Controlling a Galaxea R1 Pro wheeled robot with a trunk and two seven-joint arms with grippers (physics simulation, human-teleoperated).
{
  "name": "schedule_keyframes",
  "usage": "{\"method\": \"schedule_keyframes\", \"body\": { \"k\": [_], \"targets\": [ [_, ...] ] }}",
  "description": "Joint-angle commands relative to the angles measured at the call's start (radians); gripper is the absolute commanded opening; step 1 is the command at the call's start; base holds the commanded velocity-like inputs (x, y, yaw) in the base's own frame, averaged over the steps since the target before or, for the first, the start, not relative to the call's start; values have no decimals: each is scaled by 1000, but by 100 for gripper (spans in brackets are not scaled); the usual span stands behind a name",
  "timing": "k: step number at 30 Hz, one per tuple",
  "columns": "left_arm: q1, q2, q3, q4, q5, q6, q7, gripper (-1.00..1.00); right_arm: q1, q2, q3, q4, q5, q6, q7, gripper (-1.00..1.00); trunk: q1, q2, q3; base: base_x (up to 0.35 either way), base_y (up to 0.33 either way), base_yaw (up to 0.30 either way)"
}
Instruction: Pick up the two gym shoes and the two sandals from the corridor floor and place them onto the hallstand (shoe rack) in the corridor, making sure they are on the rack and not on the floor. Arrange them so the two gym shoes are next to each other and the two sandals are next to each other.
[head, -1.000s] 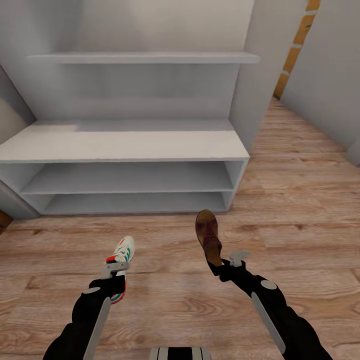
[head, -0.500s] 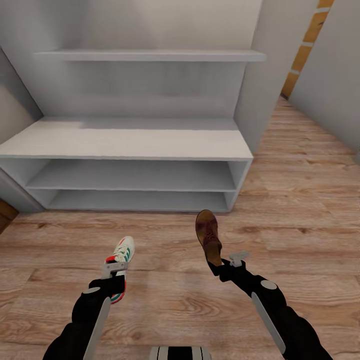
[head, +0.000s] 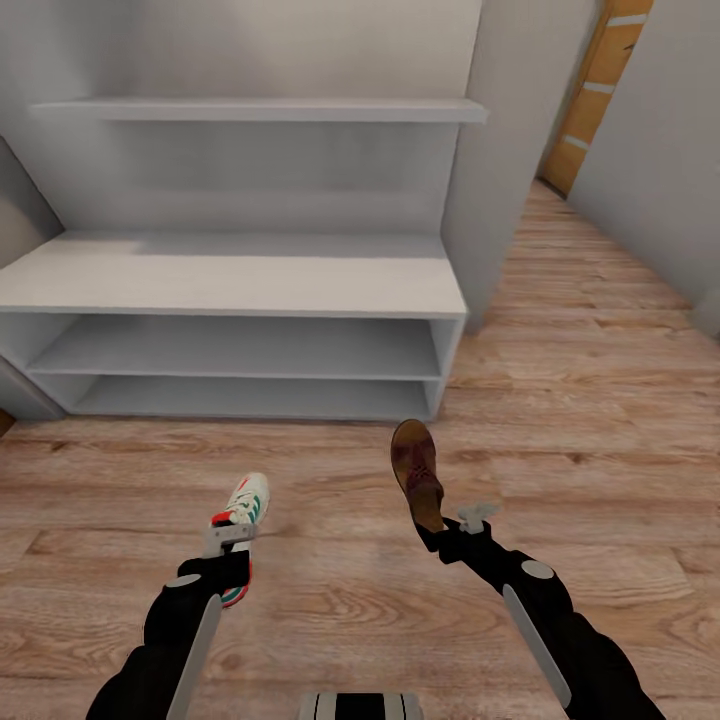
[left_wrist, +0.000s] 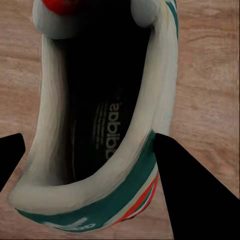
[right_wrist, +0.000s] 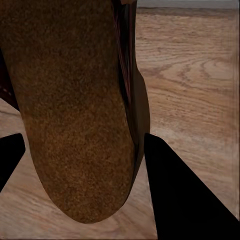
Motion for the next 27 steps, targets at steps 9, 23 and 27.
{"method": "schedule_keyframes", "body": {
  "k": [9,23,27],
  "targets": [
    [0,-1,0,0,-2,0,-2,-100,0,0,0,1,-4,1,1,-100,0,0,0,-91,-308,0],
    [0,1,1,0,3,0,-3,-100,0,0,0,2,-4,0,2,-100,0,0,0,70,-293,0],
    [0,1,0,0,3,0,-3,-100,0,0,0,3,-4,-2,1,-100,0,0,0,46,-75,0]
  ]
}}
